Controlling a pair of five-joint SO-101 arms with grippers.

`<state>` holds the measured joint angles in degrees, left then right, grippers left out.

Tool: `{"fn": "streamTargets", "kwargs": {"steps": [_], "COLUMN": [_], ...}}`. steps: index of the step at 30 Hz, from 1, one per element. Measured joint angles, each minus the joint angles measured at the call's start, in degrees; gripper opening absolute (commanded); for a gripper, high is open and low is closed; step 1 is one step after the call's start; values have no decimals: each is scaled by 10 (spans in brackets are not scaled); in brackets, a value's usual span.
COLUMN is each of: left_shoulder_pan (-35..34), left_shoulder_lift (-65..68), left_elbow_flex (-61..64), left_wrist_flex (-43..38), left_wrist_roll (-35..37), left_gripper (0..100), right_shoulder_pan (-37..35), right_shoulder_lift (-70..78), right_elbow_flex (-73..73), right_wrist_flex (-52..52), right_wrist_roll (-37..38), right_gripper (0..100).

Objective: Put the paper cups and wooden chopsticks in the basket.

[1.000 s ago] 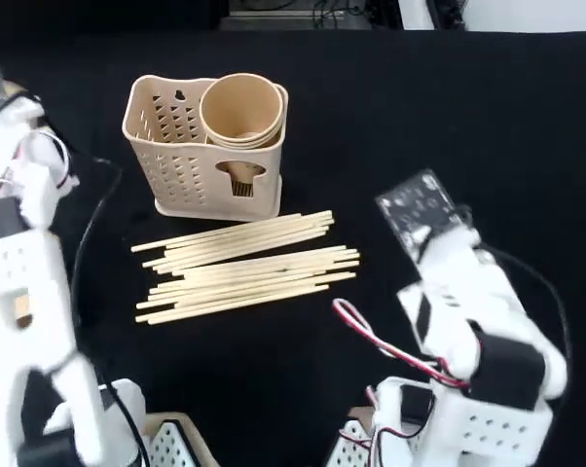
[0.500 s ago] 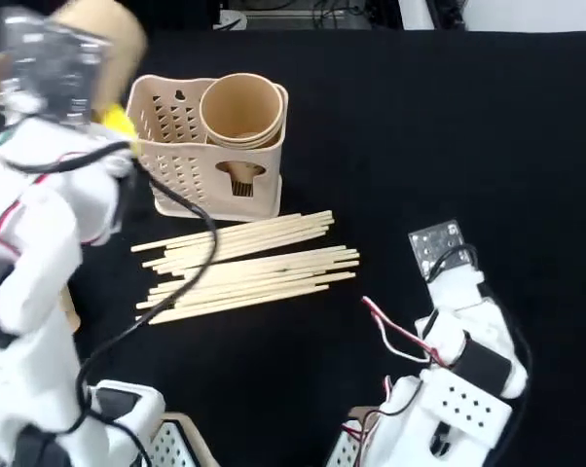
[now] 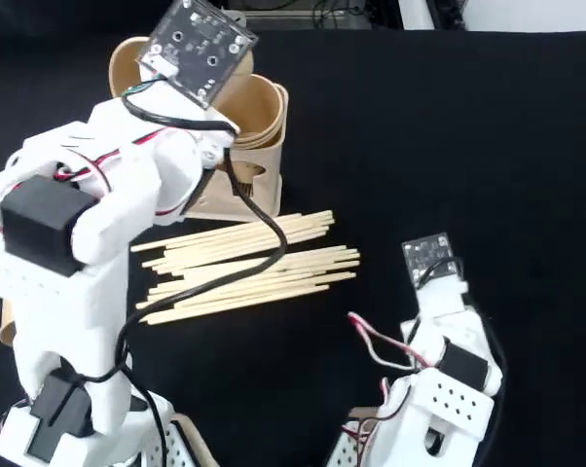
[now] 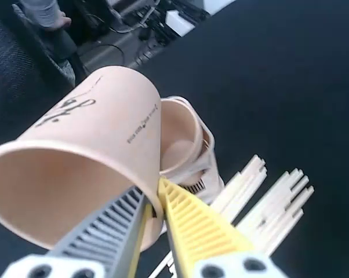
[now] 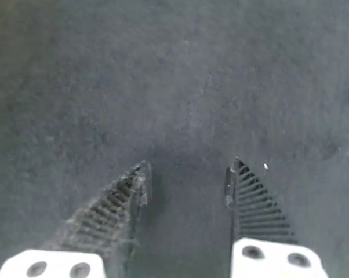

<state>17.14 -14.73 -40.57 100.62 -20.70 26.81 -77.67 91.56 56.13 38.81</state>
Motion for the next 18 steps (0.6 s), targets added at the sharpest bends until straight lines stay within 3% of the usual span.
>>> {"fn": "streamTargets", "kwargs": {"steps": [6, 18], "left_shoulder_pan": [2, -17], "left_shoulder_lift": [40, 139], "left_elbow_flex": [86, 27], "left_wrist_flex": [0, 0], "left_wrist_roll": [-29, -32], "left_gripper": [28, 50], "right_shoulder_pan": [-4, -4], "right_shoulder_lift": [0, 0], "right_elbow_flex": [0, 4], "right_wrist_flex": [0, 0], "right_wrist_roll": [-5, -5], "right_gripper": [222, 222]}}
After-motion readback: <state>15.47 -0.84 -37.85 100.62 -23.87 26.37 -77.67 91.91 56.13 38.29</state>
